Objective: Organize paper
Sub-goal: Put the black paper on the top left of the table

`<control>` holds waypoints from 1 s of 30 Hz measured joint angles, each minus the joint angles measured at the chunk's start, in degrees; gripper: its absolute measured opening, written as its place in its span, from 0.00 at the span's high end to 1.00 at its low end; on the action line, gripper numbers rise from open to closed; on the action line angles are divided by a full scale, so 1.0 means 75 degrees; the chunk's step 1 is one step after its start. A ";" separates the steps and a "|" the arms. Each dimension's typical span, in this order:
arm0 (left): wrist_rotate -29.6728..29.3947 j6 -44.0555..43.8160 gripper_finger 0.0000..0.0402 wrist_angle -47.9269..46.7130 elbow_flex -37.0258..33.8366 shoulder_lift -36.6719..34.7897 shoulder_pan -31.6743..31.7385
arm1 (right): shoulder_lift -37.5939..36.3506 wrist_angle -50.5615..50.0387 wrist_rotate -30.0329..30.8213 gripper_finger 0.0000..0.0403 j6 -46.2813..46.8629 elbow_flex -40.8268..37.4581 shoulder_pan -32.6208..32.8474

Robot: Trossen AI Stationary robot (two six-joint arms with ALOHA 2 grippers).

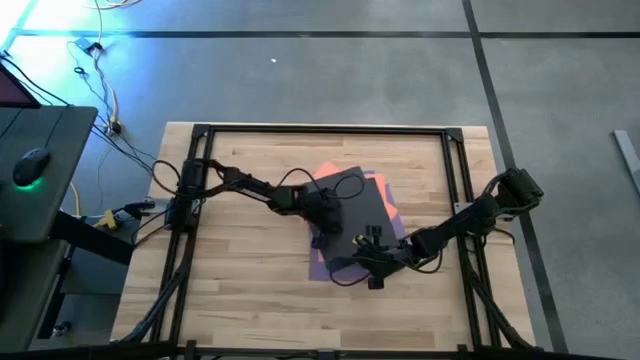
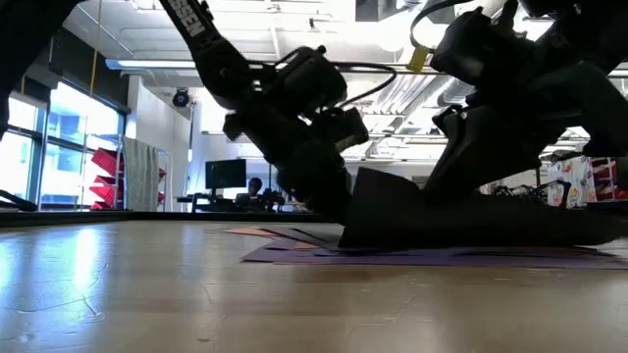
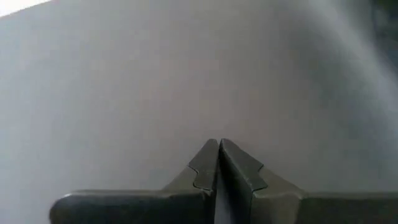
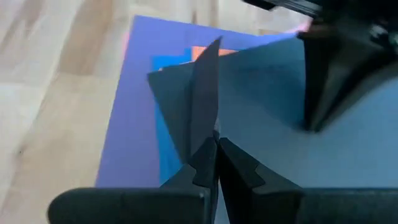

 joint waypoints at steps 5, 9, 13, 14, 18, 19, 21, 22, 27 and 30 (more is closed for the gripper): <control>-0.0671 0.0631 0.96 -0.1072 0.0010 -0.1167 -0.0287 | 0.0000 -0.0006 0.0135 1.00 0.0285 0.0000 0.0000; -0.0532 0.0788 0.87 -0.1912 0.0022 -0.1845 -0.0689 | 0.0000 0.0038 0.0320 1.00 0.0388 0.0000 -0.0012; -0.0624 0.0779 0.75 -0.2199 0.0025 -0.2006 -0.1140 | 0.0000 0.0202 0.0623 1.00 0.0564 0.0000 -0.0017; -0.0691 0.0741 0.72 -0.2155 0.0025 -0.1927 -0.1242 | 0.0000 0.0238 0.0647 1.00 0.0584 0.0000 -0.0017; -0.1379 0.0712 0.61 -0.1777 0.0025 -0.1391 -0.1618 | 0.0000 0.0505 0.0652 1.00 0.0561 0.0003 -0.0015; -0.1708 0.0712 0.58 -0.1627 0.0025 -0.1222 -0.1697 | 0.0000 0.0525 0.0649 1.00 0.0542 0.0003 -0.0015; -0.2420 0.0710 0.55 -0.1381 0.0025 -0.0906 -0.1823 | 0.0000 0.0548 0.0646 1.00 0.0437 0.0003 -0.0015; -0.2717 0.0711 0.53 -0.1248 0.0025 -0.0751 -0.1875 | 0.0000 0.0551 0.0640 1.00 0.0422 0.0003 -0.0012; -0.4079 0.0506 0.52 -0.0668 0.0025 -0.0249 -0.2180 | 0.0000 0.0551 0.0620 1.00 0.0371 0.0003 -0.0009; -0.4447 0.0515 0.59 -0.0481 0.0030 -0.0147 -0.2376 | 0.0000 0.0575 0.0620 1.00 0.0365 0.0003 -0.0009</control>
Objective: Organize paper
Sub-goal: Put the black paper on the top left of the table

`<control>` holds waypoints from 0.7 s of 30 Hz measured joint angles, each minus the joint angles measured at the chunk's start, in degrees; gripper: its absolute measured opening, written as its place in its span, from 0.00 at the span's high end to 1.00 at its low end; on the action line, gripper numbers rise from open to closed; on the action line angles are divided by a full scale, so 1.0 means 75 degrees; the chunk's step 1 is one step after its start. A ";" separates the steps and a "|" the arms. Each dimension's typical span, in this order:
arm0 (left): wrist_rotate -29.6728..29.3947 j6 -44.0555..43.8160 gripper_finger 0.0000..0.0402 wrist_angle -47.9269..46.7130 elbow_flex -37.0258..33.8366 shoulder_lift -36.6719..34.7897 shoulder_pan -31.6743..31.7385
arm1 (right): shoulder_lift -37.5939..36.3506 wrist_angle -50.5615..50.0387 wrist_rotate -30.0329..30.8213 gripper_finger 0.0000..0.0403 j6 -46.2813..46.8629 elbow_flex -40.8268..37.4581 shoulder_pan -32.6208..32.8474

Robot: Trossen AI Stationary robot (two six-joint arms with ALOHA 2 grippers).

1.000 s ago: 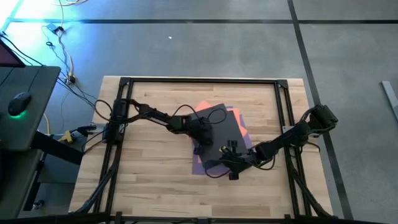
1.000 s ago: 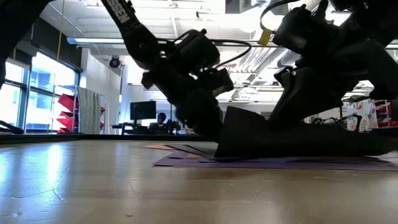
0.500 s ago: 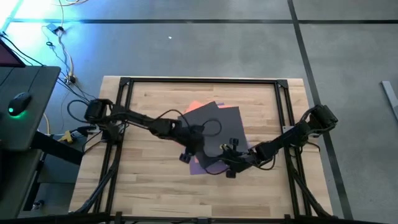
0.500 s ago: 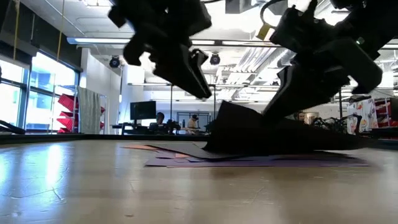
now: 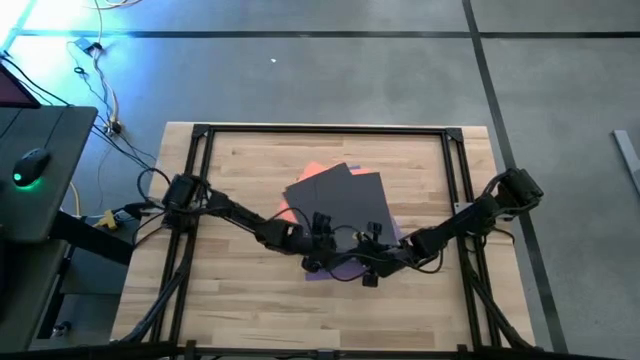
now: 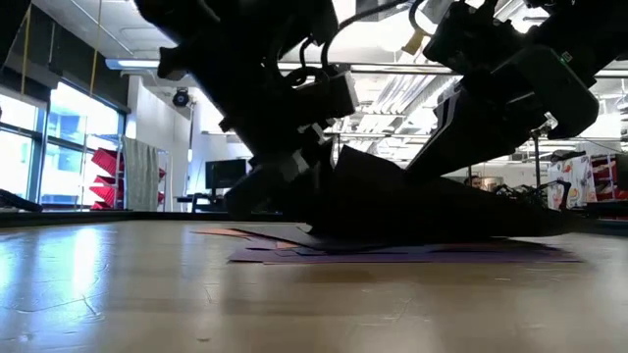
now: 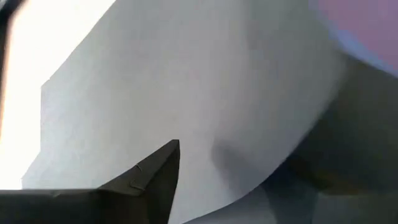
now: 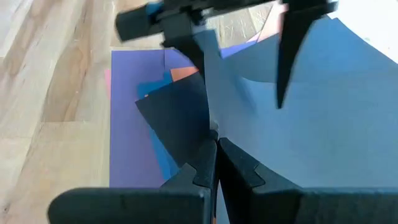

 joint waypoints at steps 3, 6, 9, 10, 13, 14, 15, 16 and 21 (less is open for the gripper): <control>-0.0061 -0.0007 0.76 0.0141 0.0006 -0.0061 -0.0111 | 0.0000 0.0021 0.0022 1.00 -0.0007 0.0000 0.0006; -0.0326 -0.0027 0.95 0.0098 0.0006 -0.0156 -0.0152 | -0.0030 0.0032 0.0213 1.00 -0.0166 0.0000 0.0056; -0.1036 -0.0127 0.98 0.0107 0.0006 -0.0358 -0.0157 | -0.0263 0.0020 0.0626 1.00 -0.0378 0.0000 0.0147; -0.1266 -0.0174 0.99 0.0086 0.0006 -0.0463 -0.0157 | -0.0386 -0.0015 0.0730 0.99 -0.0561 0.0020 0.0189; -0.1562 -0.0331 1.00 -0.0056 0.0006 -0.0864 -0.0143 | -0.0803 -0.0581 0.0974 0.93 -0.0999 0.0295 0.0366; -0.1681 -0.0352 1.00 -0.0107 0.0006 -0.1021 -0.0138 | -0.0958 -0.0871 0.1177 0.89 -0.1009 0.0434 0.0444; -0.1847 -0.0351 1.00 -0.0171 0.0006 -0.1222 -0.0137 | -0.1095 -0.1220 0.1439 0.85 -0.1012 0.0600 0.0524; -0.2064 -0.0349 1.00 -0.0270 0.0006 -0.1433 -0.0136 | -0.1220 -0.1551 0.1697 0.80 -0.1013 0.0777 0.0618; -0.2926 -0.0456 1.00 -0.0770 0.0006 -0.2712 -0.0156 | -0.1795 -0.3097 0.2858 0.59 -0.0731 0.1503 0.1234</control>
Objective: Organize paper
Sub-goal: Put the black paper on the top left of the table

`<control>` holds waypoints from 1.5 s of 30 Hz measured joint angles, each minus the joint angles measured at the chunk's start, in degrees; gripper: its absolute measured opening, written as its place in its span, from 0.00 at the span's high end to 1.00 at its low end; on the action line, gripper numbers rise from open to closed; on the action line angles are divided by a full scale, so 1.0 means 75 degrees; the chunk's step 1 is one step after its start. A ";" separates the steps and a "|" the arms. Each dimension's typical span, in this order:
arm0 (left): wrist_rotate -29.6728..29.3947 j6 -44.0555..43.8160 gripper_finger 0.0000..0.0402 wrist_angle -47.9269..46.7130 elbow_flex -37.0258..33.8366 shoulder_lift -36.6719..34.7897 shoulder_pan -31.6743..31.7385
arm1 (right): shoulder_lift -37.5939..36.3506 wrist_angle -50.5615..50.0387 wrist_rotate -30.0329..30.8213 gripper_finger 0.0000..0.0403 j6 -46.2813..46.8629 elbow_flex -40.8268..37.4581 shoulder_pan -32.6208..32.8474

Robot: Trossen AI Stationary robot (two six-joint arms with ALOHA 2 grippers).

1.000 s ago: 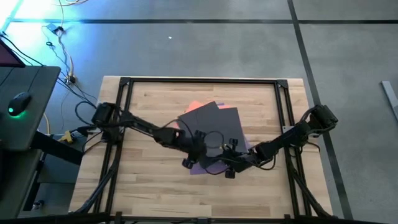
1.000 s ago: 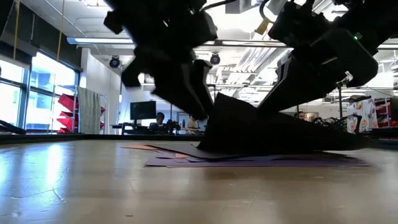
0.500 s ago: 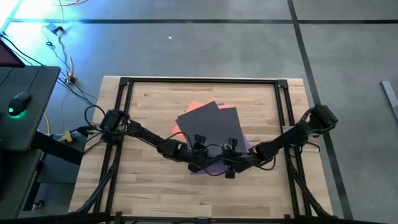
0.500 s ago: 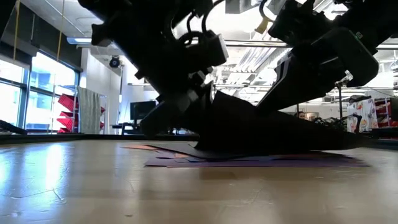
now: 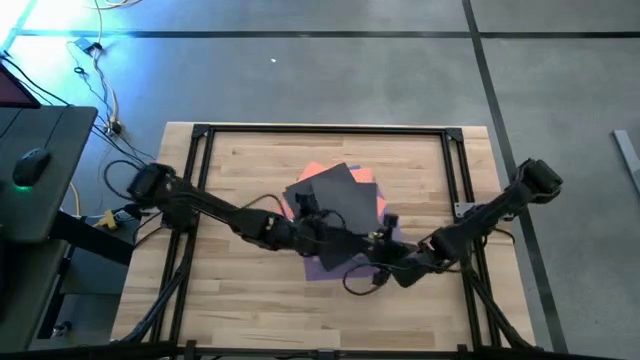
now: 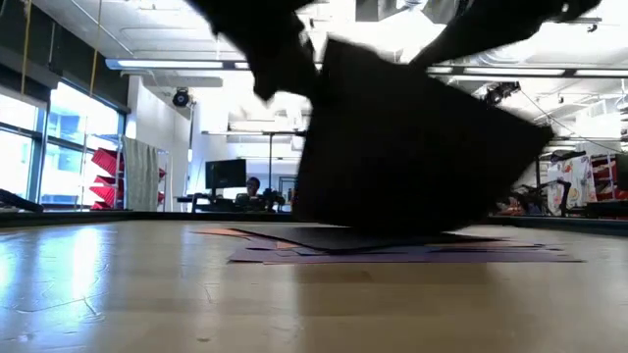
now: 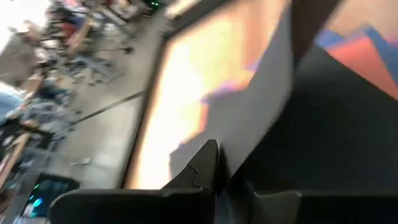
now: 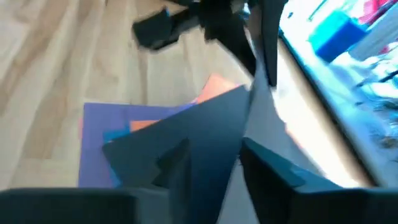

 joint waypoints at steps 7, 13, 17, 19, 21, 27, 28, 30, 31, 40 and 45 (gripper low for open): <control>-0.1100 -0.0600 1.00 -0.0565 0.0000 -0.2257 -0.0175 | -0.0368 -0.0875 0.1261 0.52 0.0909 0.0238 0.0906; 0.0003 -0.2251 1.00 -0.1666 0.0010 -0.4446 -0.0279 | -0.0292 -0.0889 0.1211 0.56 0.0937 0.0239 0.0961; 0.2559 -0.3940 1.00 -0.3141 0.0015 -0.5365 -0.0306 | -0.0268 -0.0906 0.0959 0.58 0.0951 0.0239 0.0872; 0.3294 -0.4706 1.00 -0.3812 0.0015 -0.5535 -0.0470 | -0.0265 -0.0914 0.0847 0.59 0.0952 0.0239 0.0846; 0.3322 -0.5425 1.00 -0.4013 0.0015 -0.5561 -0.0772 | -0.0263 -0.0911 0.0797 0.60 0.0953 0.0239 0.0843; 0.2020 -0.6659 1.00 -0.4306 0.0015 -0.5597 -0.1579 | -0.0263 -0.0900 0.0790 0.62 0.1094 0.0239 0.0843; 0.1577 -0.6873 1.00 -0.4701 0.0015 -0.5642 -0.1589 | -0.0263 -0.0890 0.0790 0.62 0.1089 0.0239 0.0839; 0.0740 -0.7567 1.00 -0.5823 0.0015 -0.5674 -0.1483 | -0.0263 -0.0887 0.0782 0.62 0.1095 0.0239 0.0809; 0.0443 -0.8013 1.00 -0.6472 0.0015 -0.5648 -0.1391 | -0.0263 -0.0887 0.0745 0.62 0.1098 0.0239 0.0806; 0.0513 -0.9648 1.00 -0.9268 0.0003 -0.4643 -0.0978 | -0.0230 -0.0865 -0.0101 0.62 0.1077 0.0239 0.0401; 0.1655 -0.9404 1.00 -0.9086 0.0003 -0.3958 -0.1121 | 0.0536 0.0202 -0.1503 0.62 0.0349 0.0239 -0.0175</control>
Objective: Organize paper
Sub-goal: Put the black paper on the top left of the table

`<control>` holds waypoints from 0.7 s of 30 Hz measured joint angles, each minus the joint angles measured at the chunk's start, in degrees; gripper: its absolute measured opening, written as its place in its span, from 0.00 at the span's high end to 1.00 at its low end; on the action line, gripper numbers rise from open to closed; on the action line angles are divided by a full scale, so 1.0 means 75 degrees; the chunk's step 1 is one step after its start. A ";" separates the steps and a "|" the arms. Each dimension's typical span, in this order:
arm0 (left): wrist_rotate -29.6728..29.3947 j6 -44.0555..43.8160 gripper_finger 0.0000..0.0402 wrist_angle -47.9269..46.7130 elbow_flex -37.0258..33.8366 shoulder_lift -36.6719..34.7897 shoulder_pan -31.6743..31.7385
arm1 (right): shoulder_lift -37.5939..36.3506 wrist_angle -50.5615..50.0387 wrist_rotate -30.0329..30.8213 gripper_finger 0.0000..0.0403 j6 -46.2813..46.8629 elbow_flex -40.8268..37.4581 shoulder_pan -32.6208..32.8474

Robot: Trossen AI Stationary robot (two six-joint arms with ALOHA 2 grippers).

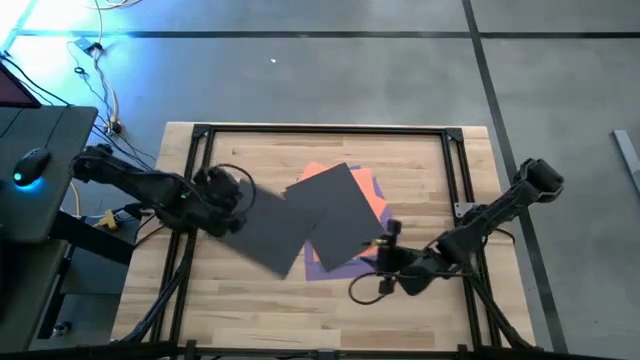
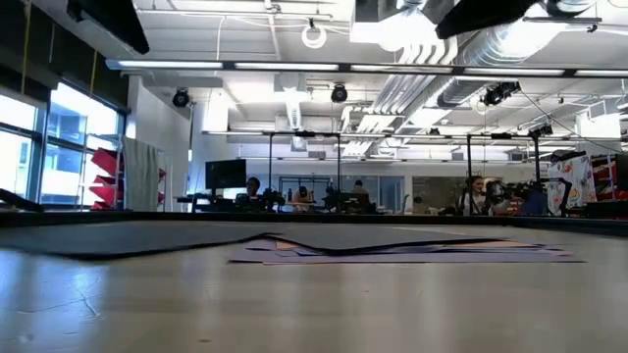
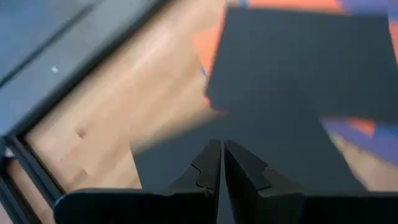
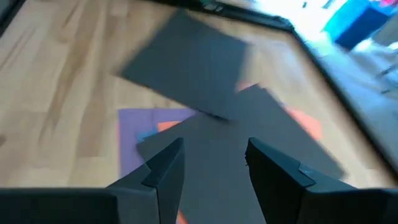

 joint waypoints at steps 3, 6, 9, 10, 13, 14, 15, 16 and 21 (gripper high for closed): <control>0.0119 -0.0195 1.00 0.0323 -0.0141 0.0539 -0.0245 | 0.0645 0.0995 -0.0711 0.62 -0.0754 0.0000 -0.0374; 0.0073 -0.0083 1.00 0.1394 -0.0775 0.1060 -0.0331 | 0.1120 0.1498 -0.0730 0.62 -0.0802 0.0000 -0.0804; -0.0112 0.0199 1.00 0.3034 -0.1629 0.1566 -0.0172 | 0.1393 0.1513 -0.0665 0.62 -0.0277 0.0000 -0.1476; -0.0302 0.0251 1.00 0.3637 -0.1913 0.1739 -0.0086 | 0.1463 0.1457 -0.0721 0.62 -0.0114 0.0000 -0.1728; -0.0736 0.0577 1.00 0.5407 -0.2622 0.2257 0.0297 | 0.1619 0.1047 -0.1268 0.62 0.0465 0.0000 -0.2569; -0.0835 0.0766 1.00 0.5977 -0.2800 0.2422 0.0463 | 0.1677 0.0915 -0.1604 0.62 0.0588 0.0000 -0.2829; -0.0912 0.0990 1.00 0.6496 -0.2953 0.2588 0.0636 | 0.1747 0.0843 -0.2042 0.62 0.0594 -0.0002 -0.3053; -0.0995 0.1237 1.00 0.6942 -0.3080 0.2772 0.0811 | 0.1862 0.0866 -0.2447 0.62 0.0536 0.0000 -0.3237; -0.0952 0.2617 1.00 0.8790 -0.3409 0.3639 0.1851 | 0.2713 0.0965 -0.3396 0.64 0.0263 -0.0003 -0.3547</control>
